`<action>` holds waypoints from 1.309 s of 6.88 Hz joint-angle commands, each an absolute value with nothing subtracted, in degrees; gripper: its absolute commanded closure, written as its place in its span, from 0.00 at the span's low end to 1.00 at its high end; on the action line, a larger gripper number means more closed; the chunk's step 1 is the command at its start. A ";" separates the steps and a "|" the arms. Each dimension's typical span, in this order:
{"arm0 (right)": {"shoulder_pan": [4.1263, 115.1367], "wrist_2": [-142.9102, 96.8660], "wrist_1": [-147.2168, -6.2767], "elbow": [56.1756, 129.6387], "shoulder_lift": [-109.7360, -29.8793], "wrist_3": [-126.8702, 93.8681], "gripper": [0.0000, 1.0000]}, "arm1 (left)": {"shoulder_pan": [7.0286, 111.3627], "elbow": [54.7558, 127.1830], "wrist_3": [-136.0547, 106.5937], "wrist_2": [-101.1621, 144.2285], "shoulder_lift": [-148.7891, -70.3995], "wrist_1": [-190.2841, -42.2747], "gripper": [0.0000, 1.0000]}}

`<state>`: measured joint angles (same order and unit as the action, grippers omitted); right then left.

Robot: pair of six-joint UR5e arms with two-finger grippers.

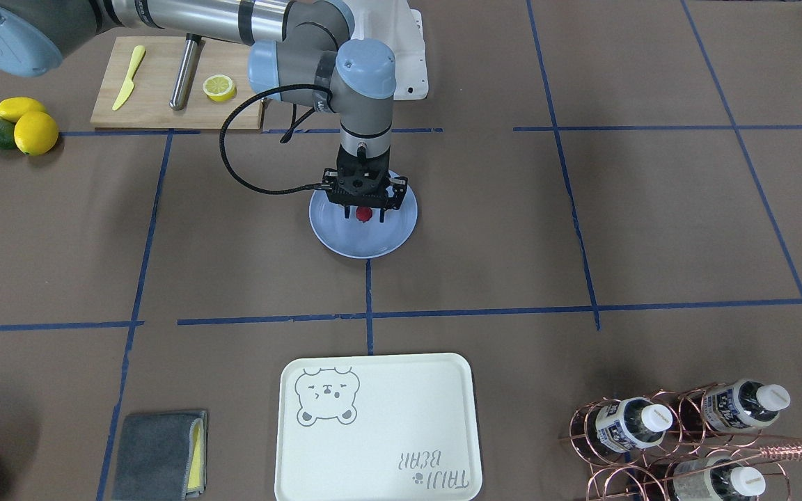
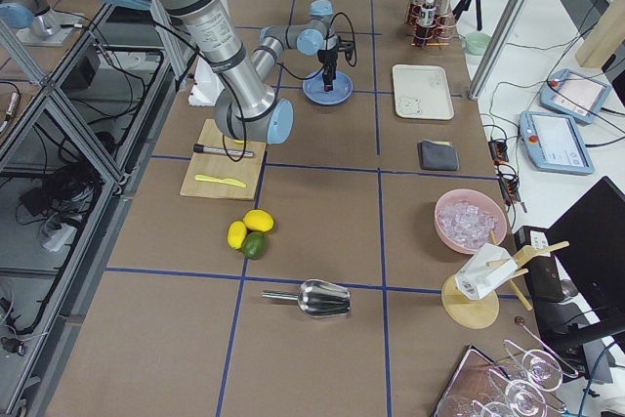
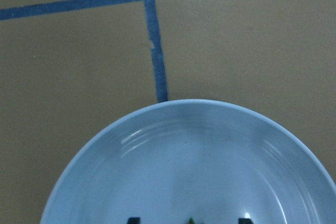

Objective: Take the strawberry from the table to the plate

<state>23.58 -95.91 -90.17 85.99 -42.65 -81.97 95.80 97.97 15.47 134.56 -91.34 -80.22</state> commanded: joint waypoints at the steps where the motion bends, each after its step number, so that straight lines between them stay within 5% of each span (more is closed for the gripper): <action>1: 29.49 -98.68 -92.62 89.81 -43.76 -75.82 0.00 | 95.80 97.82 15.47 134.47 -91.41 -80.16 0.00; 6: 65.93 -124.50 -92.46 95.98 -68.15 -16.30 0.00 | 94.31 96.77 15.47 134.38 -90.62 -80.16 0.00; 9: 80.65 -124.72 -92.11 95.46 -86.52 -5.45 0.00 | 92.12 96.24 15.47 134.39 -90.62 -80.33 0.00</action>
<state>75.31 -124.82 -92.20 95.88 -79.48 -8.19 93.24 96.48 15.49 134.44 -90.60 -80.24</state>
